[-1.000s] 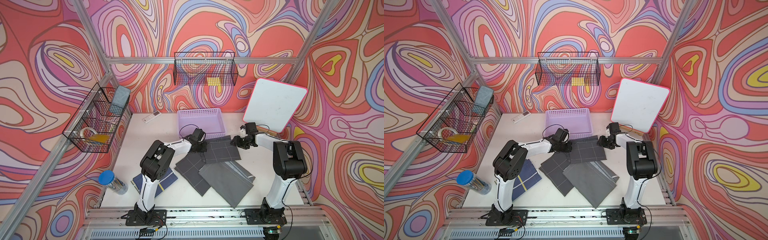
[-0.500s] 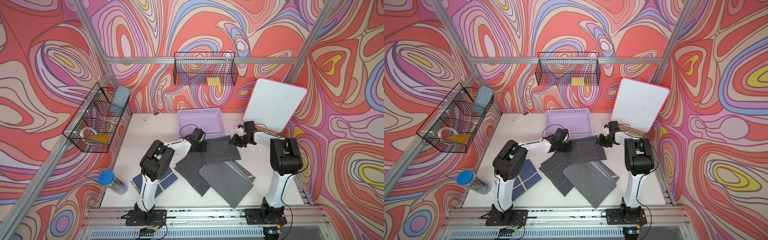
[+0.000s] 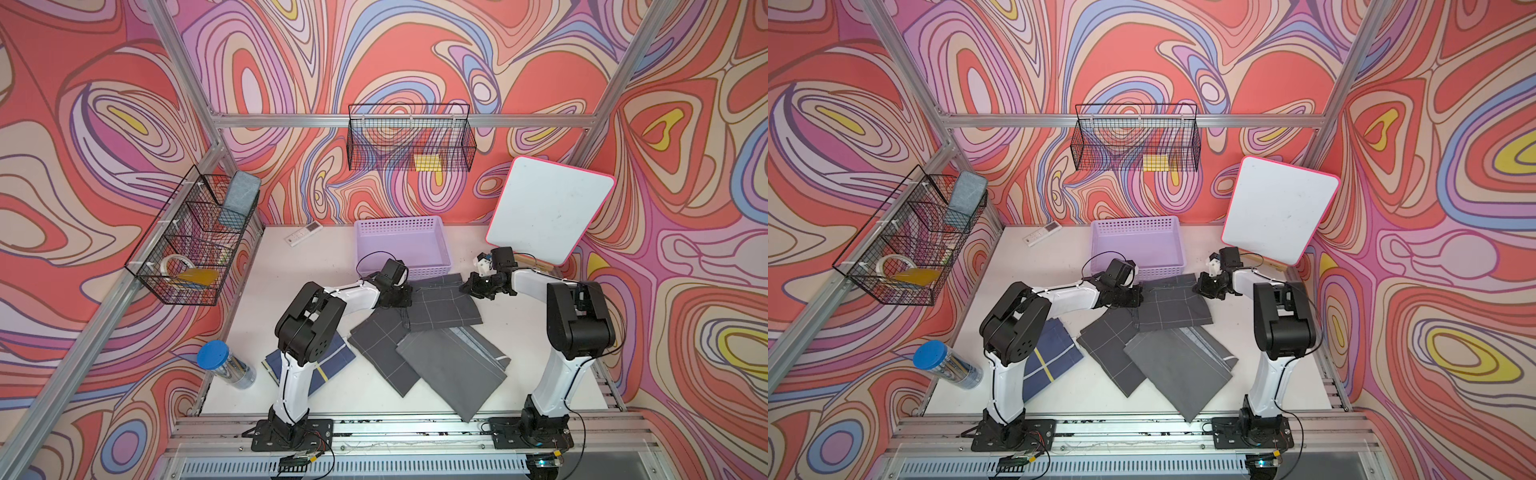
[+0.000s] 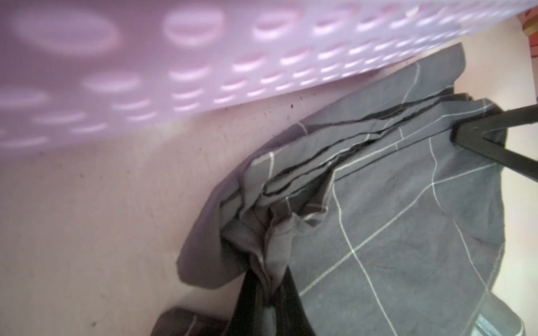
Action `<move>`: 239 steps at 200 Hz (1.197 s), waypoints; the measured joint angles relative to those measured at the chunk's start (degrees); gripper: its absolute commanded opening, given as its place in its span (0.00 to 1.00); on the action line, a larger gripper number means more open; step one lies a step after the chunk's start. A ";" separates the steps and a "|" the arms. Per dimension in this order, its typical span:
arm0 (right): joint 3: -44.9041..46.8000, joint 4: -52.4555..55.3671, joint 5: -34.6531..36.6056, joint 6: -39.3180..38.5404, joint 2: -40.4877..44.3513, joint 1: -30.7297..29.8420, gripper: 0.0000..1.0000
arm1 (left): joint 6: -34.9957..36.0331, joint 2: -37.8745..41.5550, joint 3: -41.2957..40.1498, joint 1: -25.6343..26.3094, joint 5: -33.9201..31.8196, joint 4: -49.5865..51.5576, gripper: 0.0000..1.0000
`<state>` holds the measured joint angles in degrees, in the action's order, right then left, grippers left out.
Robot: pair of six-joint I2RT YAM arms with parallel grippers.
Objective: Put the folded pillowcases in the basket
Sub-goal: Pick up the pillowcase at the center of the board, then place the pillowcase in the basket.
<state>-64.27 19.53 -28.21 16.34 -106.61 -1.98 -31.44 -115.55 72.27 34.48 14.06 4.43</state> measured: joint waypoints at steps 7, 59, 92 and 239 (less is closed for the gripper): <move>0.72 -0.04 0.09 0.15 1.62 -0.11 0.00 | -0.04 0.83 -0.63 0.04 0.37 -0.22 0.00; 5.03 -0.68 1.40 0.92 13.22 -0.31 0.00 | -0.07 7.37 -2.51 0.26 1.88 -1.36 0.00; 6.51 -0.44 2.27 1.05 18.45 -0.33 0.00 | -0.07 12.61 -4.11 0.59 1.86 -1.44 0.00; -5.53 -10.67 6.29 5.05 14.12 -7.78 0.00 | 11.34 19.67 7.10 -6.84 -3.43 6.36 0.00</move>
<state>-69.80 8.86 -21.91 21.39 -92.49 -9.76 -20.10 -95.88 79.37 27.64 10.63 10.79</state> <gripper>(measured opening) 0.069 0.083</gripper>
